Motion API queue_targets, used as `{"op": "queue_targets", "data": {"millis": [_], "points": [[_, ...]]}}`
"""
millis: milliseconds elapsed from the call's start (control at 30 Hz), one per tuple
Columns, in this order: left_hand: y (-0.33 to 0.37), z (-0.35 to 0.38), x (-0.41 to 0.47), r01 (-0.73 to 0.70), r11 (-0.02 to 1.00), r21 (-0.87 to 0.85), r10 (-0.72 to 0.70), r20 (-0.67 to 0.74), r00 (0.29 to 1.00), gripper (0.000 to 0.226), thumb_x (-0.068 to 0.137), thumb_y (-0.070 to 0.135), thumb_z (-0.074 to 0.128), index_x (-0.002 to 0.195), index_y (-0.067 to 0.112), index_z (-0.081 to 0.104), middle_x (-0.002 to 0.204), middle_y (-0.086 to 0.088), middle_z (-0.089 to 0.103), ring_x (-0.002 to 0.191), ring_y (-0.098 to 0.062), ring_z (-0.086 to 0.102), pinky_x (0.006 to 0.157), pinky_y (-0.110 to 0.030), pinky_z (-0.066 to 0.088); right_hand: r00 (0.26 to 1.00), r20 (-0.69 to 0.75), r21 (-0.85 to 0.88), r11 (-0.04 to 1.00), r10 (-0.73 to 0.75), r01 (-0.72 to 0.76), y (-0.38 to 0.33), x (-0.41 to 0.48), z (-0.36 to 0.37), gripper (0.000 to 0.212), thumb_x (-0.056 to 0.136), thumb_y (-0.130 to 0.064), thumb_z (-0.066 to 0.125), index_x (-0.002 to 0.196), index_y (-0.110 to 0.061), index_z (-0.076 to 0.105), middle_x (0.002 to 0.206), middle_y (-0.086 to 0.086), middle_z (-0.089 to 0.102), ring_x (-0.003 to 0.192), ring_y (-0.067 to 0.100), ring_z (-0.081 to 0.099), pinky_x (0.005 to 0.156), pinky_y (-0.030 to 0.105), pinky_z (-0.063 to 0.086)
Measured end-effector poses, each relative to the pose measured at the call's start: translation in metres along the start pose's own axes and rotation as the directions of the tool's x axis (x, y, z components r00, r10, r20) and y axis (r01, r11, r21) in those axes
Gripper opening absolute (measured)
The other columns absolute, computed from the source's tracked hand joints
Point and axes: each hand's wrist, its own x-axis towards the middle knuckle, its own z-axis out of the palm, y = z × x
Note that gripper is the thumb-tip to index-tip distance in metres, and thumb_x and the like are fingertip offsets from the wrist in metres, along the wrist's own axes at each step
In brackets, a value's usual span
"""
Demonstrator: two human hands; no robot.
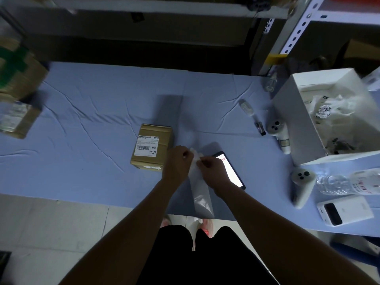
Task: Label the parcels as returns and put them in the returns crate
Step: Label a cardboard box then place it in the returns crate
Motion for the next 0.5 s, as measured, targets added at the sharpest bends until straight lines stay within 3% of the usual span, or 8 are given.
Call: {"op": "queue_targets", "data": {"millis": [100, 167, 267, 367, 500], "points": [[0.009, -0.011, 0.005, 0.012, 1.0, -0.013, -0.013, -0.091, 0.996, 0.017, 0.093, 0.003, 0.057, 0.076, 0.004, 0.059, 0.072, -0.007, 0.056, 0.066, -0.019, 0.052, 0.061, -0.014, 0.038, 0.999, -0.037, -0.054, 0.998, 0.005, -0.007, 0.001, 0.0, 0.001, 0.029, 0.093, -0.018, 0.061, 0.065, -0.018, 0.059, 0.058, -0.007, 0.052, 0.054, 0.006, 0.045, 0.055, 0.02, 0.035], [0.016, -0.021, 0.01, 0.02, 1.0, -0.011, -0.021, -0.175, 0.984, 0.016, 0.096, 0.007, 0.055, 0.08, 0.004, 0.058, 0.076, -0.007, 0.055, 0.068, -0.019, 0.05, 0.058, -0.017, 0.036, 0.998, -0.066, -0.089, 0.996, 0.007, -0.013, 0.004, 0.002, 0.002, 0.03, 0.093, -0.017, 0.06, 0.064, -0.021, 0.056, 0.06, -0.006, 0.053, 0.056, 0.007, 0.047, 0.054, 0.021, 0.035], [0.025, -0.04, 0.016, 0.057, 0.993, -0.104, -0.082, -0.252, 0.964, 0.011, 0.096, 0.013, 0.059, 0.095, 0.007, 0.069, 0.088, 0.001, 0.062, 0.079, -0.014, 0.056, 0.067, -0.023, 0.042, 0.996, -0.089, -0.165, 0.986, 0.011, -0.026, 0.005, 0.006, 0.007, 0.021, 0.093, -0.017, 0.059, 0.073, -0.012, 0.063, 0.066, 0.0, 0.06, 0.062, 0.014, 0.054, 0.061, 0.025, 0.04], [0.036, -0.058, 0.018, 0.119, 0.943, -0.309, -0.196, -0.232, 0.953, 0.014, 0.088, 0.012, 0.072, 0.101, 0.013, 0.073, 0.082, 0.011, 0.067, 0.072, 0.005, 0.061, 0.067, -0.011, 0.046, 0.991, -0.13, -0.205, 0.979, -0.004, -0.023, 0.0, 0.005, 0.009, 0.011, 0.092, -0.016, 0.062, 0.094, -0.009, 0.07, 0.08, 0.0, 0.066, 0.069, 0.01, 0.056, 0.064, 0.019, 0.039], [0.04, -0.072, 0.015, 0.216, 0.836, -0.505, -0.31, -0.111, 0.944, 0.02, 0.084, 0.001, 0.071, 0.103, 0.007, 0.073, 0.082, 0.012, 0.072, 0.078, 0.002, 0.068, 0.066, -0.013, 0.049, 0.96, -0.265, -0.188, 0.981, -0.091, 0.041, -0.015, 0.001, 0.011, 0.023, 0.087, -0.012, 0.069, 0.109, -0.007, 0.067, 0.094, 0.002, 0.068, 0.082, 0.014, 0.062, 0.07, 0.016, 0.045]]}}
